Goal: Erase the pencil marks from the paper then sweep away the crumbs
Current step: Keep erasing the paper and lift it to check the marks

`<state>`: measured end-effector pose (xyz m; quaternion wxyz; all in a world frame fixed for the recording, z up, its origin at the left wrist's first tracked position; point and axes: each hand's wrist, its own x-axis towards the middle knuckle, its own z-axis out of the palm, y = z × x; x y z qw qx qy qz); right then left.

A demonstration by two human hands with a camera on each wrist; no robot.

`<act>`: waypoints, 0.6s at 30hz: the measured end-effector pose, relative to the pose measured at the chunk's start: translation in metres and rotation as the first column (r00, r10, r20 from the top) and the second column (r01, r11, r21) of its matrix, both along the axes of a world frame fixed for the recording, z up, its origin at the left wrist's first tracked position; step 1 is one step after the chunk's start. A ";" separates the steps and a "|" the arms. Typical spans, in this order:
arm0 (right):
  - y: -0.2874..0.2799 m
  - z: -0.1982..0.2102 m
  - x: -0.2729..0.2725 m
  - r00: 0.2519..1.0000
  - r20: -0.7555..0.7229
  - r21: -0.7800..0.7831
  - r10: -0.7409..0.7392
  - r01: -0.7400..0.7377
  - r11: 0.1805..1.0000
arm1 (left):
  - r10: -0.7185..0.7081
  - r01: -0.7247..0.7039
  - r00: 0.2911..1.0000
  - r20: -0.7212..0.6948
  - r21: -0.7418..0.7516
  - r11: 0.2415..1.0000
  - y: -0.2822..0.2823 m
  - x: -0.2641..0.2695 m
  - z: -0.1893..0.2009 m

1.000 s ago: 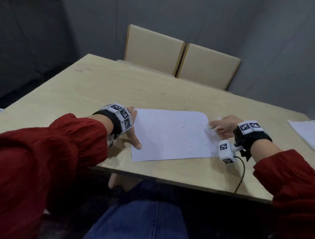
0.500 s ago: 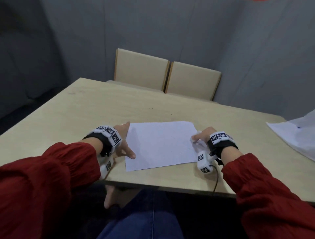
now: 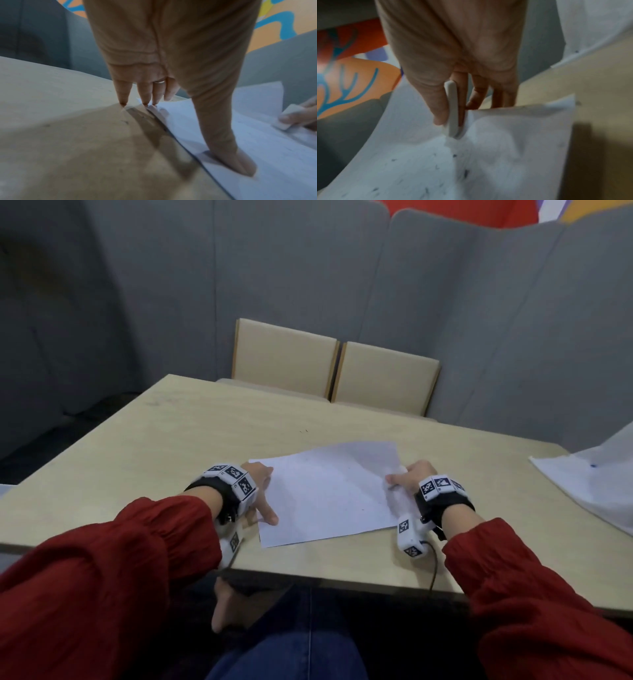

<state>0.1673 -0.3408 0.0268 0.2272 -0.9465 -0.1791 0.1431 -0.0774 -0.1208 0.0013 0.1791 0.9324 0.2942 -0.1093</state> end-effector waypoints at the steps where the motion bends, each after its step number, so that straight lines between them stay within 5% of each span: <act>1: 0.001 0.007 -0.001 0.999 0.039 0.028 0.024 -0.025 0.999 | 0.003 -0.003 1.000 0.005 0.004 1.000 0.000 0.001 0.000; 6: 0.005 0.068 -0.015 0.928 0.361 0.096 0.090 -0.133 0.986 | 0.053 -0.048 0.977 0.204 -0.030 0.998 -0.003 0.011 0.018; 12: 0.006 0.151 -0.043 0.747 0.651 0.095 0.134 -0.255 0.962 | 0.094 -0.096 0.805 0.586 -0.027 0.995 -0.013 0.042 0.092; 18: 0.002 0.221 -0.065 0.705 0.665 0.042 0.249 -0.367 0.929 | 0.031 -0.063 0.674 0.738 0.016 0.998 -0.029 0.060 0.155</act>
